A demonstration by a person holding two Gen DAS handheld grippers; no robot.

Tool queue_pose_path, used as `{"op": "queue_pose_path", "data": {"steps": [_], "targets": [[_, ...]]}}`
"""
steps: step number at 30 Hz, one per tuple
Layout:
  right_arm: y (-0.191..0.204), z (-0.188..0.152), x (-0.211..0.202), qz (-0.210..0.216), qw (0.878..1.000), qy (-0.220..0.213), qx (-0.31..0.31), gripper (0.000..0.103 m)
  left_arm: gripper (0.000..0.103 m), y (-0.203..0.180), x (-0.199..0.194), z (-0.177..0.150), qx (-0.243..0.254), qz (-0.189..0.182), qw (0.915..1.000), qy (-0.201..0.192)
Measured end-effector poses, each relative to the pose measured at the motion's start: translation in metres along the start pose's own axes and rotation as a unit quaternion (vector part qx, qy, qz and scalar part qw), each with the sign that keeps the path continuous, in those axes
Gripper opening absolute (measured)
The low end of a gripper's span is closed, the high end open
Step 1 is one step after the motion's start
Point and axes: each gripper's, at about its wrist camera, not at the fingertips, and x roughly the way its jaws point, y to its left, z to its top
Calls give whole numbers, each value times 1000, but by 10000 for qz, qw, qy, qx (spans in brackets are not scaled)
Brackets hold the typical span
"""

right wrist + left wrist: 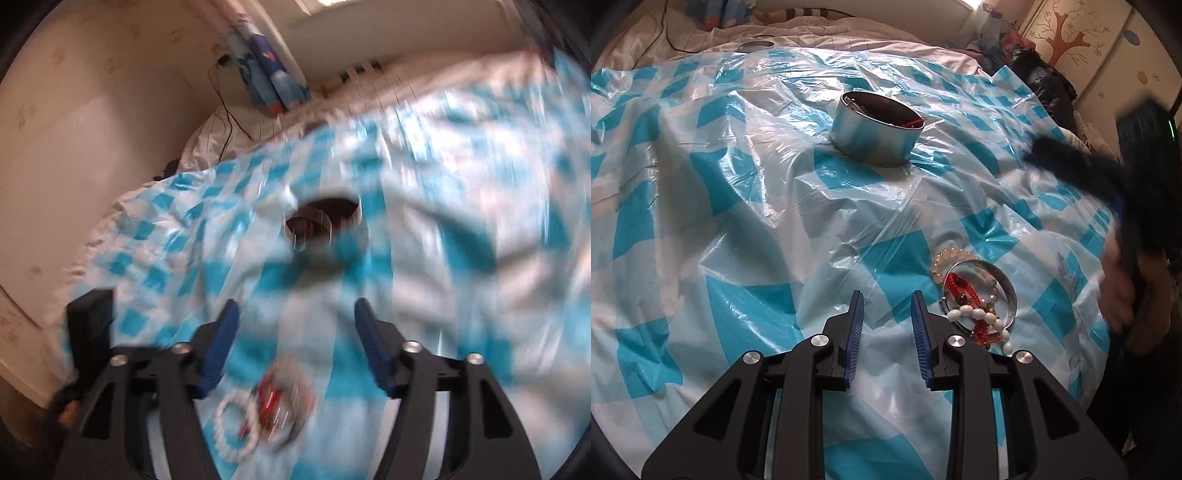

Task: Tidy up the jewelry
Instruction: 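Release the red string bracelet into the tin with the right gripper, then grasp the white bead bracelet with the left gripper while the right grasps the silver bangle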

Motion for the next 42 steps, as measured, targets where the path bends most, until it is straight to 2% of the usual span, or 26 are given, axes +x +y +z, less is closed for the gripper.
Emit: {"op": "queue_pose_path", "data": {"steps": [4,6,9,10,11,12,13,16,17,20,21,23,25,26,28,30,32,34,38,42], "targets": [[2,49,68,-657,9964,306,-448,66,28,1,1,2,10,-4,10000,-17],[2,65,106,-1091,9900,528,-727,66,29,2,1,4,18,27,10000,-27],[3,72,146,-1241,9831,872,-1027,66,31,5,0,6,-3,38,10000,-33],[6,71,157,-1336,9784,993,-1224,66,31,5,0,7,-9,42,10000,-36],[12,66,170,-1571,9679,1126,-1609,68,32,6,-1,7,-13,45,10000,-37],[15,60,176,-1764,9575,1180,-1953,68,32,6,-1,7,-16,51,10000,-35],[16,58,179,-1835,9527,1208,-2101,69,32,7,-1,7,-15,64,10000,-36],[11,61,167,-2135,9471,1064,-2147,69,33,5,-2,7,19,89,10000,-41],[10,62,157,-2137,9492,928,-2115,69,34,5,-2,7,37,98,9999,-40],[6,61,107,-1733,9691,538,-1671,69,34,3,-2,7,92,78,9999,-31],[4,54,84,-1482,9772,445,-1452,69,34,0,-2,7,139,43,9999,-33],[-4,32,46,-935,9900,467,-949,69,34,-4,-3,6,241,-28,9997,-41],[-15,9,21,-303,9970,618,-360,69,34,-13,-2,4,439,-165,9989,-3],[-28,-9,7,96,9972,733,108,69,34,-17,0,3,540,-209,9983,40],[-47,-36,-8,629,9914,840,787,69,34,-24,5,-1,685,-262,9972,144],[-65,-58,-16,904,9822,908,1372,69,34,-28,11,-4,793,-244,9963,240],[-72,-65,-21,1147,9742,888,1731,69,34,-29,13,-5,853,-213,9958,240],[-66,-62,-24,1516,9695,805,1751,69,34,-28,13,-6,846,-250,9958,228],[-53,-63,-21,1924,9635,874,1647,69,34,-33,2,-9,1028,-369,9939,152],[-50,-64,-13,2071,9596,1003,1621,69,34,-34,-1,-10,1057,-558,9927,150]]}}
